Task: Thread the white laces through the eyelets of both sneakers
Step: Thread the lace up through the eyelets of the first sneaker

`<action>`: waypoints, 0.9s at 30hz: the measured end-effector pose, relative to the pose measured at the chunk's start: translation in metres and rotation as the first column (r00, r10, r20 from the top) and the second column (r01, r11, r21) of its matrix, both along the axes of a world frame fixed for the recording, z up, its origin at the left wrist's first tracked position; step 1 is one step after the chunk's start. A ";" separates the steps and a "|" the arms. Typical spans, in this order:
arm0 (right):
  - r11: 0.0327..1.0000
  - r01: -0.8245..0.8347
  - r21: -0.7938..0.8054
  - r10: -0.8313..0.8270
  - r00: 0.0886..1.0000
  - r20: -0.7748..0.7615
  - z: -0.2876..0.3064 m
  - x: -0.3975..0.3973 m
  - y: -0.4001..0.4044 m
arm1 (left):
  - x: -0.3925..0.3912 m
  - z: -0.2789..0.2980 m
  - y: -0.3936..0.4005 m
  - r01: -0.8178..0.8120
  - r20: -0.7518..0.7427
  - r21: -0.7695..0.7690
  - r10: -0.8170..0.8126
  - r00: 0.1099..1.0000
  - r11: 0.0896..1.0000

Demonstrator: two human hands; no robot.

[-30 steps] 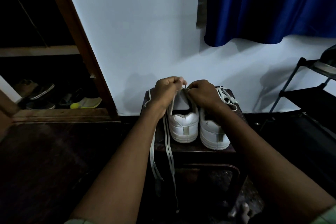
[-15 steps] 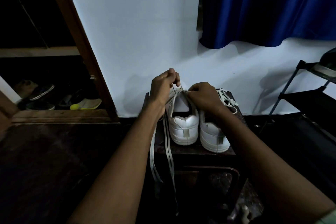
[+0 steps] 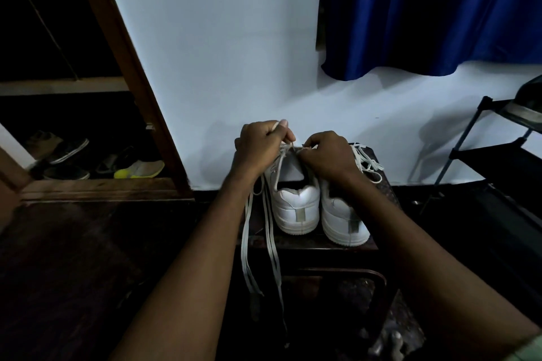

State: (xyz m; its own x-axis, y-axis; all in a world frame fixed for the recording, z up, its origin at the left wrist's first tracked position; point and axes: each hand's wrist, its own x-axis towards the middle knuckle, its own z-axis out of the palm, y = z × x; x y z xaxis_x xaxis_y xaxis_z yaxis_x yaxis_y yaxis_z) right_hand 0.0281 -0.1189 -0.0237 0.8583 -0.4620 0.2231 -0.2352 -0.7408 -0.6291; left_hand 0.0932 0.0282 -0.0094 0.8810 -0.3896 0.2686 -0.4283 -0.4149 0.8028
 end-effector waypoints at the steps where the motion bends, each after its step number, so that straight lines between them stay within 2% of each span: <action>1: 0.999 0.006 -0.034 -0.006 1.000 -0.006 0.000 0.000 0.000 | 0.001 0.001 -0.001 0.025 -0.046 -0.074 -0.029 0.999 0.997; 4: 0.996 -0.009 -0.088 0.004 0.999 -0.050 0.001 0.000 0.001 | -0.002 0.003 -0.003 0.112 -0.243 -0.335 -0.201 0.949 0.936; 6: 0.997 -0.033 -0.068 0.028 0.997 -0.078 0.006 -0.001 -0.001 | -0.006 0.006 -0.005 0.050 -0.349 -0.433 -0.219 0.911 0.900; 8: 0.996 -0.075 0.055 0.078 0.996 -0.054 0.013 -0.004 -0.005 | -0.006 0.004 -0.008 -0.024 -0.418 -0.490 -0.211 0.884 0.871; 11: 0.913 -0.141 0.382 0.101 0.987 0.122 0.023 -0.009 -0.010 | -0.004 0.005 -0.007 -0.083 -0.461 -0.463 -0.160 0.873 0.883; 13: 0.816 -0.168 0.554 0.025 0.967 0.255 0.030 -0.011 -0.012 | -0.003 0.006 -0.006 -0.157 -0.493 -0.458 -0.103 0.864 0.875; 15: 0.723 -0.192 0.664 -0.065 0.937 0.343 0.036 -0.013 -0.013 | 0.001 0.003 -0.003 -0.200 -0.398 -0.317 0.061 0.915 0.927; 18: 0.717 -0.176 0.674 -0.165 0.897 0.410 0.035 -0.013 -0.016 | 0.003 -0.001 0.004 -0.205 -0.164 -0.017 0.200 0.966 0.979; 20: 0.753 -0.139 0.643 -0.223 0.866 0.448 0.032 -0.011 -0.019 | 0.002 -0.004 0.007 -0.200 -0.038 0.180 0.210 0.977 0.963; 22: 0.777 -0.115 0.619 -0.242 0.853 0.463 0.031 -0.010 -0.021 | 0.003 -0.006 0.006 -0.185 0.039 0.278 0.182 0.983 0.943; 24: 0.757 -0.167 0.632 -0.199 0.862 0.466 0.033 -0.011 -0.023 | 0.007 -0.010 0.003 -0.109 0.000 0.216 0.112 0.994 0.970; 26: 0.736 -0.235 0.635 -0.097 0.892 0.442 0.033 -0.011 -0.021 | 0.010 -0.013 0.000 -0.016 -0.160 0.000 0.015 0.987 1.000; 27: 0.763 -0.242 0.600 -0.033 0.911 0.410 0.031 -0.010 -0.021 | 0.010 -0.014 -0.001 0.018 -0.227 -0.106 -0.041 0.973 0.994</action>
